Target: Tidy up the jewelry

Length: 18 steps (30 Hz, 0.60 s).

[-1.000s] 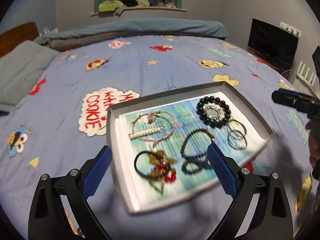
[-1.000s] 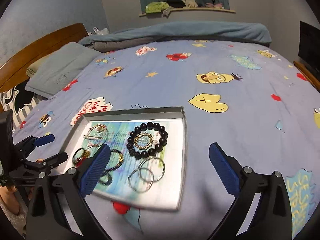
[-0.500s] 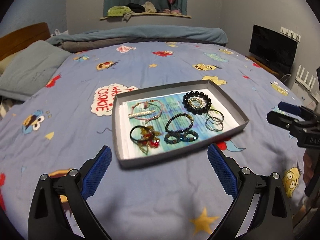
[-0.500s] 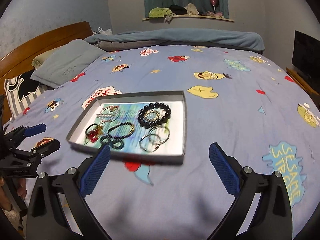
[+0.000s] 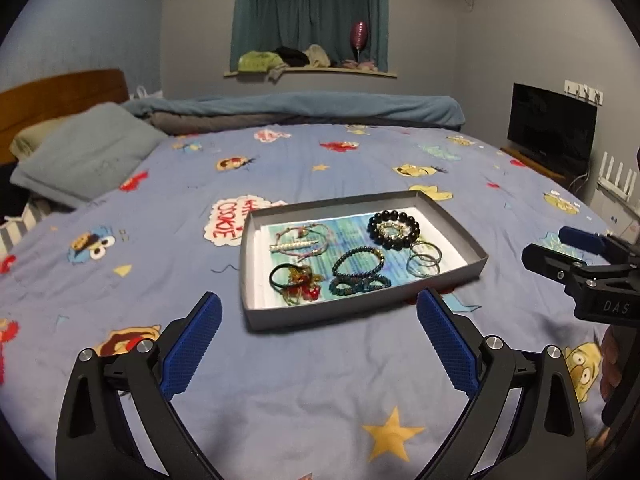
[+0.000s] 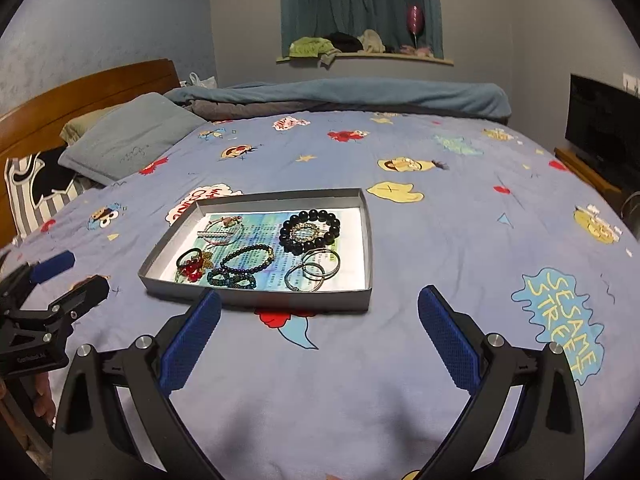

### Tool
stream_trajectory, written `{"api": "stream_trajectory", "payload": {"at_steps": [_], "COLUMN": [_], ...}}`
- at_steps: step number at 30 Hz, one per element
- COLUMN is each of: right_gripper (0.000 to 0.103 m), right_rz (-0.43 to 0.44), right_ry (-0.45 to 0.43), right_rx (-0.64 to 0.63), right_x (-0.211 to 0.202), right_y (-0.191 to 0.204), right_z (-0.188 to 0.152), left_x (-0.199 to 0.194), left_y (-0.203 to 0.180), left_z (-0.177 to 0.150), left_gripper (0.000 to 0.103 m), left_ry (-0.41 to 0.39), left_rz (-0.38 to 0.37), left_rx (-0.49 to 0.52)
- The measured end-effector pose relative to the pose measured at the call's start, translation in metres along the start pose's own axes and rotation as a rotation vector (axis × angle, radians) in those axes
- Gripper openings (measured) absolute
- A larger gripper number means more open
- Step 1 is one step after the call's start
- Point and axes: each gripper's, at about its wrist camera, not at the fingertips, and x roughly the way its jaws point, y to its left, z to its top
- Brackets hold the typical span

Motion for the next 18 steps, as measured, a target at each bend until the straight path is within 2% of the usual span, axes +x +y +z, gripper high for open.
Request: {"api": "stream_trajectory", "payload": {"at_steps": [18], "right_gripper": [0.097], "right_rz": [0.008], "right_ry": [-0.01], "right_rx": [-0.004], "right_x": [-0.001], "right_y": [0.005], "right_z": [-0.014], "left_x": [0.002], "left_y": [-0.007], "left_z": [-0.017], "left_gripper": [0.097], "left_ry": [-0.021], "left_rz": [0.013], "left_rx": [0.014]}}
